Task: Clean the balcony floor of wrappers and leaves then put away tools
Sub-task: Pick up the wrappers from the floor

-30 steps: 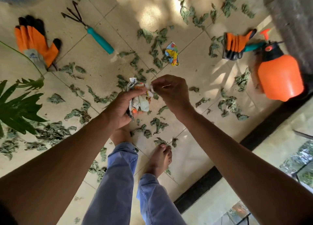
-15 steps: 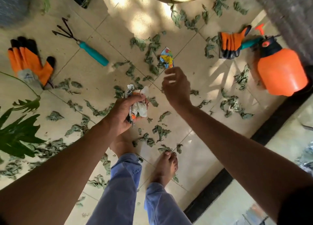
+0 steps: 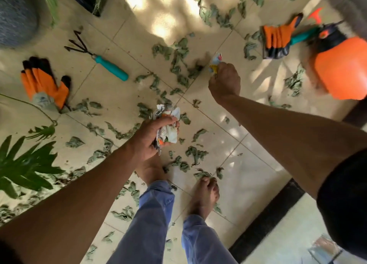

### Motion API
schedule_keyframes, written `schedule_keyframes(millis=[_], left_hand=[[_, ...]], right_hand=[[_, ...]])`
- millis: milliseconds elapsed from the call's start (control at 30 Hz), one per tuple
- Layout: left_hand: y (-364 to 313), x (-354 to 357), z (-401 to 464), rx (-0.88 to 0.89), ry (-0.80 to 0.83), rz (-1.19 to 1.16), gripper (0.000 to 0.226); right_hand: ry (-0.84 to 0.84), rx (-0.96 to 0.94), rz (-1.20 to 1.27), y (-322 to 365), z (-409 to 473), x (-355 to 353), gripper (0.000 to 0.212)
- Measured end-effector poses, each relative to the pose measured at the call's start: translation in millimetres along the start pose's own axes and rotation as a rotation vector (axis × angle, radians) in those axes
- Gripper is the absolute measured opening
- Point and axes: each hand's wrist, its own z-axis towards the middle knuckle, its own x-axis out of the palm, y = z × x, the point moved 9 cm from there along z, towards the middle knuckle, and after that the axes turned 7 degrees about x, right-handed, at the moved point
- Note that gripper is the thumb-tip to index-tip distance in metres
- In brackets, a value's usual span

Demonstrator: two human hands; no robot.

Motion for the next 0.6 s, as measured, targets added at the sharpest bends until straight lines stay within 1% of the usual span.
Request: schedule_keyframes(millis=[67, 167, 267, 333, 433, 533, 600], left_hand=[[2.3, 20.7, -5.7, -0.004, 0.017, 0.014, 0.027], [4.3, 55.9, -12.2, 0.004, 0.044, 0.023, 0.014], [4.6, 99.6, -24.6, -0.012, 0.106, 0.004, 0.001], [4.2, 127.0, -36.1, -0.025, 0.121, -0.016, 0.008], [4.0, 151.6, -49.0, -0.017, 0.064, -0.015, 0.013], [12.1, 168.1, -60.1, -0.030, 0.063, 0.005, 0.015], [22.7, 174.0, -69.0, -0.048, 0.062, 0.010, 0.023]], right_hand=[[-0.008, 0.095, 0.114, -18.2, -12.2, -21.1, 0.032], [0.011, 0.210, 0.430, -45.0, -45.6, -47.0, 0.012], [0.049, 0.298, 0.733, -65.0, -86.6, -67.5, 0.014], [0.065, 0.320, 0.860, -73.2, -113.8, -85.8, 0.019], [0.063, 0.285, 0.911, -80.6, -155.3, -116.2, 0.024], [0.038, 0.178, 0.888, -80.7, -193.2, -141.9, 0.012], [0.031, 0.194, 0.843, -87.1, -209.2, -148.1, 0.008]])
